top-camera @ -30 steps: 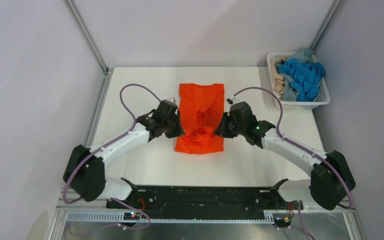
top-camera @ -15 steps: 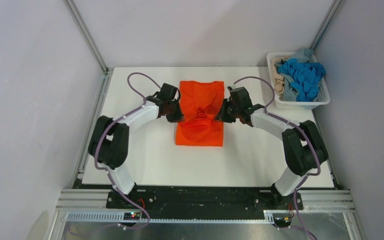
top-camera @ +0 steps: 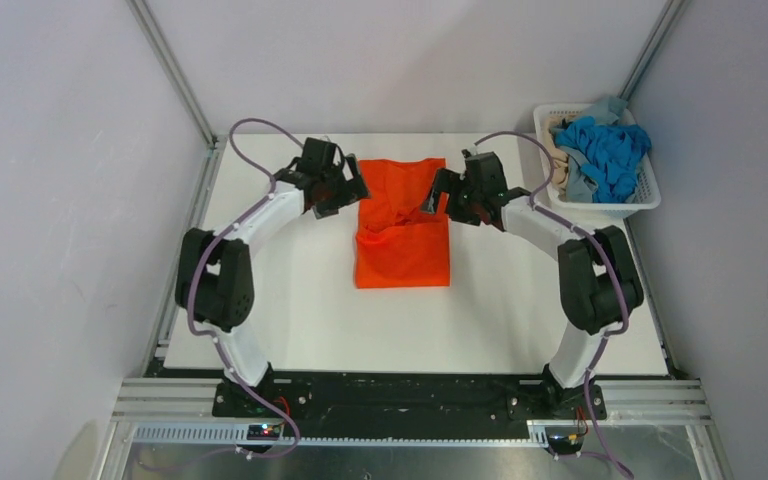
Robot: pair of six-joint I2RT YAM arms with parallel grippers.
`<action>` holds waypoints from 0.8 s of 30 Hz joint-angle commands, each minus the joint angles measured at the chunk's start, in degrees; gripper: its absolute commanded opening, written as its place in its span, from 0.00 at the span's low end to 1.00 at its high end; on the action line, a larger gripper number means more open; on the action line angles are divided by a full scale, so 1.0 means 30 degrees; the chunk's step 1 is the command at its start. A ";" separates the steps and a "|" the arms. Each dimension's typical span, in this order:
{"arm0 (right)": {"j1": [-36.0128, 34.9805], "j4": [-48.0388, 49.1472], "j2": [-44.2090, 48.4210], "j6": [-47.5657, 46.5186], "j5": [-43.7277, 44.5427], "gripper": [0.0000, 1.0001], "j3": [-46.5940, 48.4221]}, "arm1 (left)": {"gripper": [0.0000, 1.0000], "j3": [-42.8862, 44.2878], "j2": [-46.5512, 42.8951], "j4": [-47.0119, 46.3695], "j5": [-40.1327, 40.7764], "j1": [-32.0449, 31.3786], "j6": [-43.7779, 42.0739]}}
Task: Fold and stack the t-shirts
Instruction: Fold the folded rectangular tshirt in 1/3 of the way, then grab one side of the 2/3 rectangular tshirt with both arms
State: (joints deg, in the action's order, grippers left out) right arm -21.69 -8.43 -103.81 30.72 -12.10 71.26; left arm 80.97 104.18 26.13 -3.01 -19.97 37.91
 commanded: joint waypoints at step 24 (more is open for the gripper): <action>-0.2044 0.0526 0.4761 0.2393 0.0499 0.65 -0.8645 | 0.54 -0.9769 -0.3538 -0.2010 -0.1292 -0.2248 0.1014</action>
State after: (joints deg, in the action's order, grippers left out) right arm -28.12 -10.33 -88.31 36.01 -10.15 45.78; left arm 51.57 91.42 23.07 -4.73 -26.50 39.94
